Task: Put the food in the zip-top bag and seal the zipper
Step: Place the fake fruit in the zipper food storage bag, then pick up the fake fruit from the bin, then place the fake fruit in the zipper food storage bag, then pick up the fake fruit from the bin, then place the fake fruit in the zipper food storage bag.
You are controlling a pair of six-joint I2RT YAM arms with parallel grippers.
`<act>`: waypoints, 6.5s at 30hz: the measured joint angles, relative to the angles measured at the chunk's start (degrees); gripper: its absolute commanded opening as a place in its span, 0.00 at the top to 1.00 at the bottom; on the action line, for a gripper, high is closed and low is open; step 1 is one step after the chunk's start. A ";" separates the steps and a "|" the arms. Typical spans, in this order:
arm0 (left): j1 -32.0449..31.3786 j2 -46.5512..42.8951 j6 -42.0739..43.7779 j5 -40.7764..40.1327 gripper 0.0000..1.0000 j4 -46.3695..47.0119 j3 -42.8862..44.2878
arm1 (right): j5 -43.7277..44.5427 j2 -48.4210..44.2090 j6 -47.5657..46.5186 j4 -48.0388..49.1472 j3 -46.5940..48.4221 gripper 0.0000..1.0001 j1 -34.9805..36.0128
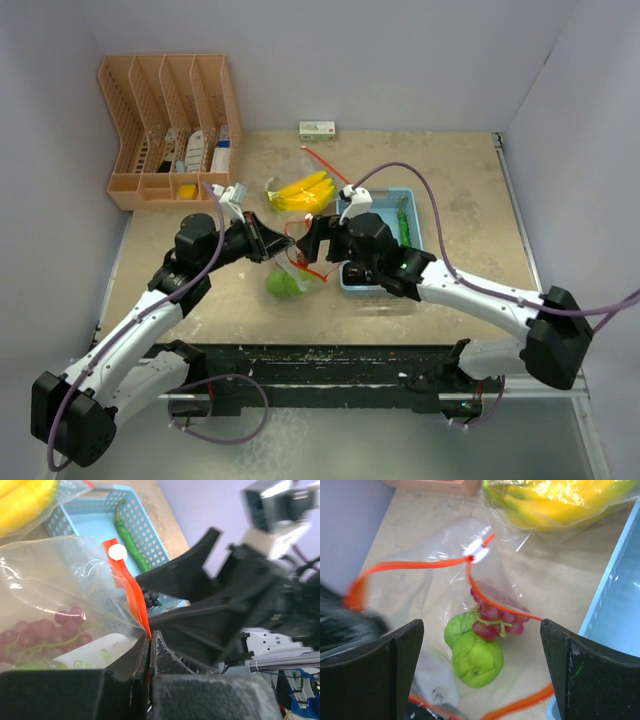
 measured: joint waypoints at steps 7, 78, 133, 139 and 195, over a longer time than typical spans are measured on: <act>0.00 2.34 0.02 -0.52 1.00 0.20 -1.90 | 2.99 -14.08 -1.99 -6.01 -0.48 0.01 0.63; 0.00 -4.13 3.06 -2.99 1.00 -7.56 -0.22 | -20.24 5.07 -9.42 1.51 -2.21 0.71 0.02; 0.02 -5.27 3.32 -3.04 1.00 -8.85 -0.09 | 13.86 12.39 -2.51 -25.09 -3.34 0.00 -16.37; 0.02 -5.25 3.37 -3.04 1.00 -8.90 -0.09 | 13.81 14.91 -5.75 -22.27 -0.22 0.09 -18.47; 0.39 -4.35 3.08 -4.59 1.00 -7.41 -0.09 | -0.52 8.85 -3.45 -0.46 5.88 0.13 5.03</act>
